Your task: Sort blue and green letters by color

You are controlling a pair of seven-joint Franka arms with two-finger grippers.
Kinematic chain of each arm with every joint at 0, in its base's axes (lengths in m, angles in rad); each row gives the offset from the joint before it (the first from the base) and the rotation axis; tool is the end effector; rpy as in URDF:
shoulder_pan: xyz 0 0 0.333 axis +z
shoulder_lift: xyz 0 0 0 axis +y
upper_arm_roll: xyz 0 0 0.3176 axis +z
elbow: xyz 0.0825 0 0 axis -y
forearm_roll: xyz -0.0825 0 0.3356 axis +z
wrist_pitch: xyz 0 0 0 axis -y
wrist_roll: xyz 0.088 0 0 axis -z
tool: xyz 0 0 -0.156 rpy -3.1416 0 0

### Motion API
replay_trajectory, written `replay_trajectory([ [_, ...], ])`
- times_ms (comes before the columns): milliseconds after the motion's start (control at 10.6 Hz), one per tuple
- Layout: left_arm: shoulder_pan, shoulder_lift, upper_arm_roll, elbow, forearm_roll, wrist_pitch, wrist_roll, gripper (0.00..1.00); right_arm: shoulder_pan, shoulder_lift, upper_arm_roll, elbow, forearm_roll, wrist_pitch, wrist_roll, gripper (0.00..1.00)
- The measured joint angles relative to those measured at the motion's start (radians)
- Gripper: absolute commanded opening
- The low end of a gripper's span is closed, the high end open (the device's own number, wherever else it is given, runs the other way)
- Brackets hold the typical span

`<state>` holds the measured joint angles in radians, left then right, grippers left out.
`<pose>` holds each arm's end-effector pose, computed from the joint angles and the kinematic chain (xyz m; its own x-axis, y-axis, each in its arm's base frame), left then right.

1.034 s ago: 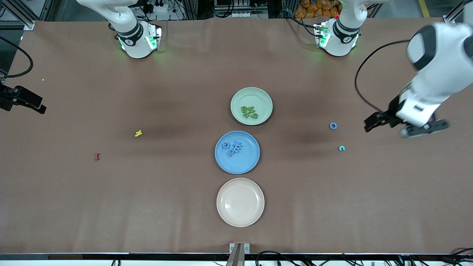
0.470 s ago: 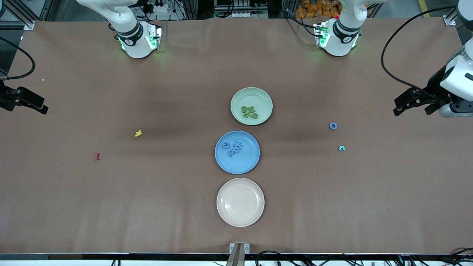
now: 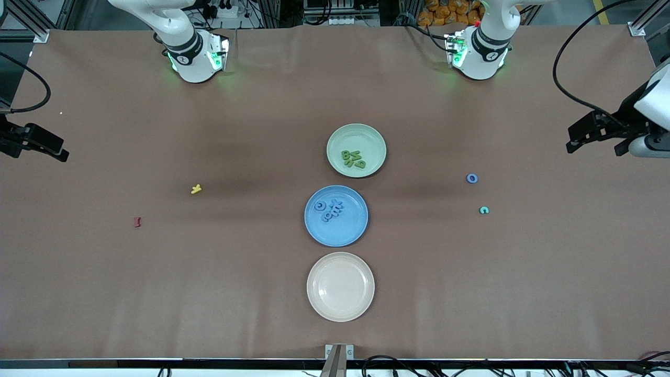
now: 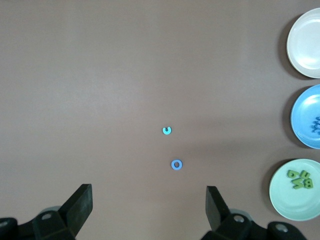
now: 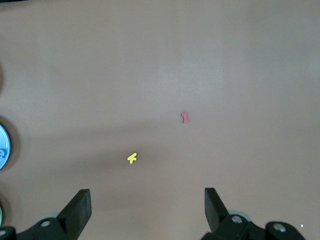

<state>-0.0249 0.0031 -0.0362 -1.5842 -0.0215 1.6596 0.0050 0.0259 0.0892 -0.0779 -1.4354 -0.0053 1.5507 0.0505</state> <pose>0.5183 -0.0349 0.5781 0.9953 -0.0640 0.0723 -0.0657 -0.9976 0.0213 0.5332 -0.0267 0.5864 0.9944 -0.1019 0.0269 -0.1022 -0.9947 0.0109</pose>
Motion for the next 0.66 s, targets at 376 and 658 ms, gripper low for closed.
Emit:
replay_trajectory([
  [376,0.0,0.007,0.0,0.03,-0.001,-0.032,-0.012,1.0,0.001,0.002,0.0,0.0,0.0,0.0,0.0,1.0],
  [658,0.004,0.012,0.001,0.053,-0.001,-0.032,-0.012,1.0,0.004,0.002,0.0,0.0,0.0,0.007,0.0,1.0],
])
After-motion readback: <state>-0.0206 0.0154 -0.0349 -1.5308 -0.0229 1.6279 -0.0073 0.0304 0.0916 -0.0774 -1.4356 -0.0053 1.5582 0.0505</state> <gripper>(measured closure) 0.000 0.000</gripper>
